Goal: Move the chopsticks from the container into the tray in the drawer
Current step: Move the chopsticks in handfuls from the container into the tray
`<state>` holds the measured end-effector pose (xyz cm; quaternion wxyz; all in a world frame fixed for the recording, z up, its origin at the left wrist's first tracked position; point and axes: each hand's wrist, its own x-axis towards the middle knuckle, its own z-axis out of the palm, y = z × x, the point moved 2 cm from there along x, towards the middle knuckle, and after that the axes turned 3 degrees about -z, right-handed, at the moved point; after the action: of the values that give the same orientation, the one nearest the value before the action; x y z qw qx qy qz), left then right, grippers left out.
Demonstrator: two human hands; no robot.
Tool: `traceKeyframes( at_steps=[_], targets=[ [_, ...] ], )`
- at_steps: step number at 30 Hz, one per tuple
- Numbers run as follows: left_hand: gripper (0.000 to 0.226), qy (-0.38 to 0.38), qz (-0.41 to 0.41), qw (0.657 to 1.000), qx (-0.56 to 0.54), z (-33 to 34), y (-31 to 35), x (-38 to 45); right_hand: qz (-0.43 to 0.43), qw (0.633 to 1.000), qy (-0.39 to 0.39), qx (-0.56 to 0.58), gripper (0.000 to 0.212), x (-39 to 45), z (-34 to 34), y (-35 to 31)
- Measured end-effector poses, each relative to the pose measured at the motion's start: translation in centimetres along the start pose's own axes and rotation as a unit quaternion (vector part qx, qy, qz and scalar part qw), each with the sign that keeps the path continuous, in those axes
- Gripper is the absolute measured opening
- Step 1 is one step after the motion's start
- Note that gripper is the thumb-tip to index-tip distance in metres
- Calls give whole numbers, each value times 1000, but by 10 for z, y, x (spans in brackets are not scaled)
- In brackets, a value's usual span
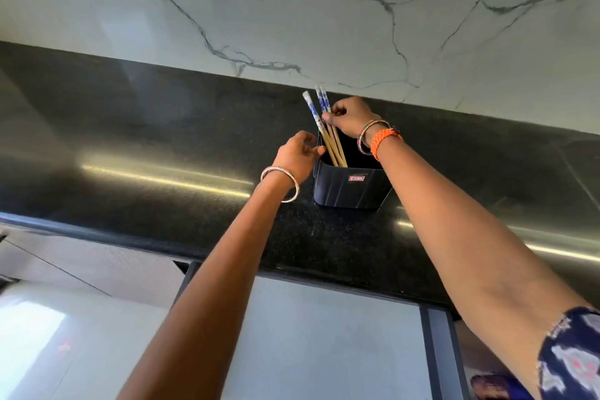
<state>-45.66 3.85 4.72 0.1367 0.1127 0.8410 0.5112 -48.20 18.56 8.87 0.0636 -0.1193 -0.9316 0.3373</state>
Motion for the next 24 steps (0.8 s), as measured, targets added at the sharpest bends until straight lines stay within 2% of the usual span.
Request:
traceKeyframes(
  at_steps=[4,8,12,15,18,20,21,22,23,24],
  targets=[
    [29,41,21,999,-12,-3,9,-9,-14,993,91,75,23,-13,-15,1],
    [25,109,84,990,-18,-15,37,-31,-71,960,183,200,16,-41,-55,-16],
    [36,75,148,986,-2,-25,84,-63,-94,916,248,301,14,-83,-103,-42],
    [43,19,157,984,77,-27,105,-92,-57,843,259,468,9,-120,-119,-47],
    [22,-59,138,981,125,-27,101,-127,28,750,245,614,16,-166,-103,-46],
    [22,-119,95,981,117,-26,84,-149,87,707,237,661,21,-197,-80,-36],
    [27,-145,78,977,138,-25,70,-160,120,708,226,658,21,-214,-66,-29],
    [31,-169,65,969,167,-23,54,-172,159,731,208,630,19,-231,-50,-21],
    [33,-194,48,962,187,-21,39,-182,202,768,185,579,15,-245,-35,-12],
    [33,-222,24,956,192,-18,21,-194,245,810,158,508,24,-263,-17,-2]
  ],
)
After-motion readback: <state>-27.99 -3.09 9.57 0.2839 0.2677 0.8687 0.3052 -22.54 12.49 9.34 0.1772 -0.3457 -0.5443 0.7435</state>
